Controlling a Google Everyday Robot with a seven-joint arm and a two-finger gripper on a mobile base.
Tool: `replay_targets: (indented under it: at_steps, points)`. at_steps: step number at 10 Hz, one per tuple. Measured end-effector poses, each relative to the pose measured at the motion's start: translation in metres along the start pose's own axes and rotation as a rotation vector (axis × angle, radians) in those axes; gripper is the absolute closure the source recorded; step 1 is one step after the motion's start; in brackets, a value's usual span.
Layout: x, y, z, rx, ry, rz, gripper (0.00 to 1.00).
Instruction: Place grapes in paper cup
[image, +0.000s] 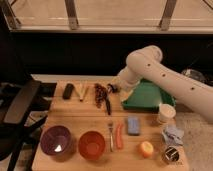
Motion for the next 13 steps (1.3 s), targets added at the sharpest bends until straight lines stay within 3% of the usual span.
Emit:
replay_targets:
  at_steps: [3,5,7,9,12,13]
  points:
    - [-0.015,-0.045,0.042,-0.007,0.01,-0.08,0.37]
    - [-0.025,-0.06,0.076,-0.028,0.006,-0.124,0.37]
    - [-0.02,-0.063,0.11,-0.064,0.0,-0.135,0.37]
    - [-0.025,-0.065,0.15,-0.106,-0.039,-0.144,0.37]
    - [-0.031,-0.071,0.173,-0.116,-0.112,-0.114,0.37]
    - [-0.033,-0.072,0.174,-0.116,-0.117,-0.115,0.37]
